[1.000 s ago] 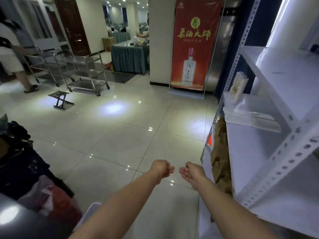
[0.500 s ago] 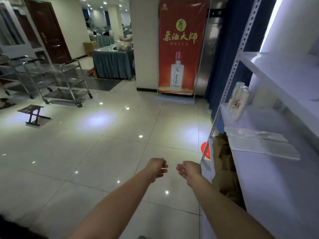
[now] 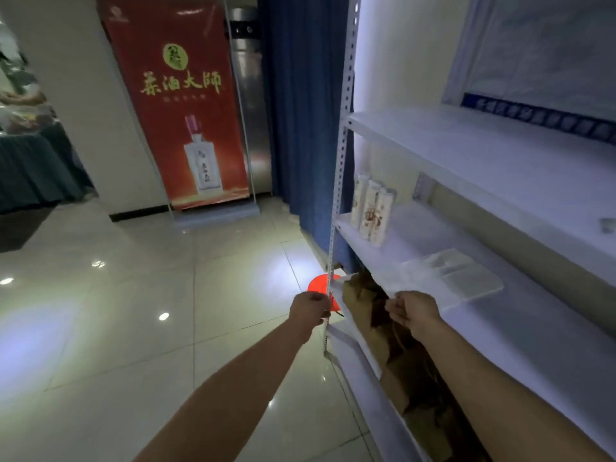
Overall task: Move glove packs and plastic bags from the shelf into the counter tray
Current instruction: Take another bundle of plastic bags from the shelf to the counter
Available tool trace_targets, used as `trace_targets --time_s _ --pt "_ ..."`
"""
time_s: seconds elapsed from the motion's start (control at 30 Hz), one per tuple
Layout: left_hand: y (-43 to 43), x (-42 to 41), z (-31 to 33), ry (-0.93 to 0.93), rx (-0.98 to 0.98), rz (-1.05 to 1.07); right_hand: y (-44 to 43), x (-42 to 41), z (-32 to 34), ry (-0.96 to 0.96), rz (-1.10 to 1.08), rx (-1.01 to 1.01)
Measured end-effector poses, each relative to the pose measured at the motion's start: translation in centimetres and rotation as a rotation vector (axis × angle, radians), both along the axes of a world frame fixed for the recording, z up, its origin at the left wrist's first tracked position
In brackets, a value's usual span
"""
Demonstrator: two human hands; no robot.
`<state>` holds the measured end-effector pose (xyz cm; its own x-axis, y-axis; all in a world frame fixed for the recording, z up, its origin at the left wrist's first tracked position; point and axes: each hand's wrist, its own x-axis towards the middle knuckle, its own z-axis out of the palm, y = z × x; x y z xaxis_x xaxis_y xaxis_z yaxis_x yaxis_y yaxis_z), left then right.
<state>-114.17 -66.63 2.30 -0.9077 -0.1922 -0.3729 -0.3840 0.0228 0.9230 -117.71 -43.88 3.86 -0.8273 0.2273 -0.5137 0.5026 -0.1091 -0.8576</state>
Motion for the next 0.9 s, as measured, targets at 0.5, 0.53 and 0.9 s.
trace_targets --time_s 0.5,0.53,0.9 --pt "13.8 -18.3 2.0 -0.037 0.069 -0.36 13.3 -7.1 -1.1 -0.008 -0.399 0.049" --pt "14.4 -19.2 2.1 -0.031 0.07 -0.366 13.9 -7.3 -1.1 -0.007 -0.426 0.059" --pt "20.3 -27.3 0.1 0.203 -0.569 -0.802 14.7 -8.0 -2.5 -0.109 -0.674 0.17"
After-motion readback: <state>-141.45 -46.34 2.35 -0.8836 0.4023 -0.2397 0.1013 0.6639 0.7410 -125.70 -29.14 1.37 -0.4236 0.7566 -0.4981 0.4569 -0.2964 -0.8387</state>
